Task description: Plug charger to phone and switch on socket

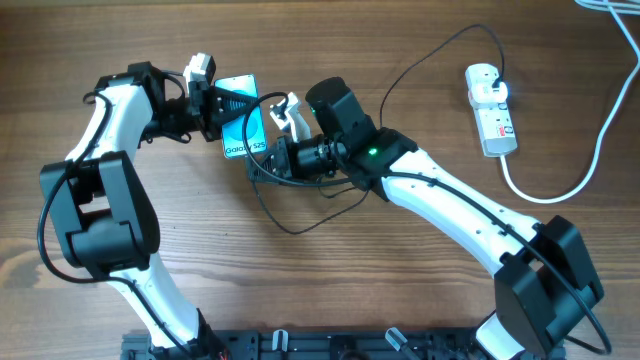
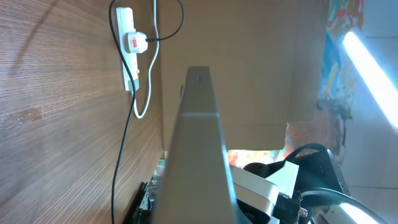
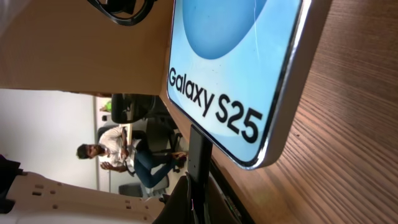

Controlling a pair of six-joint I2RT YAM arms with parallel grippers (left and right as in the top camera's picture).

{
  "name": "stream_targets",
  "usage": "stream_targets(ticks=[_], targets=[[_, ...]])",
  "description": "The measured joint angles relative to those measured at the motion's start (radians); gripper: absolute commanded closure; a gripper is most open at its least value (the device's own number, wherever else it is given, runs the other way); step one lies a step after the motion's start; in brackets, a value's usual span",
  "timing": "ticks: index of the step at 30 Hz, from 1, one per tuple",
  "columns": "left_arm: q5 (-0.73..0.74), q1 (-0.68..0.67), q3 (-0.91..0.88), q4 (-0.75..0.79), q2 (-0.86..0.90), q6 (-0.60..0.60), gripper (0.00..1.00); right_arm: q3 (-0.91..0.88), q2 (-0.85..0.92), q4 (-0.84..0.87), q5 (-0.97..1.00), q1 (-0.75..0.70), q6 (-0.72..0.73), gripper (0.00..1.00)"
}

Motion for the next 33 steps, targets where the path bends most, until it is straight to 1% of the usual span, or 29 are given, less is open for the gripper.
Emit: stream_targets(ticks=[5, 16, 29, 30, 31, 33], targets=[[0.003, 0.0, 0.002, -0.02, 0.0, 0.004, 0.96, -0.005, 0.0, 0.021, -0.013, 0.0, 0.019, 0.95], [0.018, 0.004, 0.011, -0.175, 0.0, 0.177, 0.96, -0.013, -0.006, 0.027, -0.054, 0.0, 0.023, 0.95], [0.015, -0.002, 0.013, -0.21, 0.0, 0.221, 0.96, -0.014, -0.006, 0.027, -0.069, 0.0, 0.024, 0.95], [0.015, -0.004, 0.013, -0.21, 0.0, 0.222, 0.96, -0.015, -0.006, 0.027, -0.069, 0.0, 0.026, 0.83], [0.015, -0.006, 0.013, -0.21, 0.0, 0.222, 0.96, -0.015, -0.006, 0.027, -0.07, 0.0, 0.026, 0.44], [0.005, -0.011, 0.008, -0.218, 0.0, 0.23, 0.96, -0.011, -0.007, 0.047, -0.035, -0.011, 0.029, 0.22]])
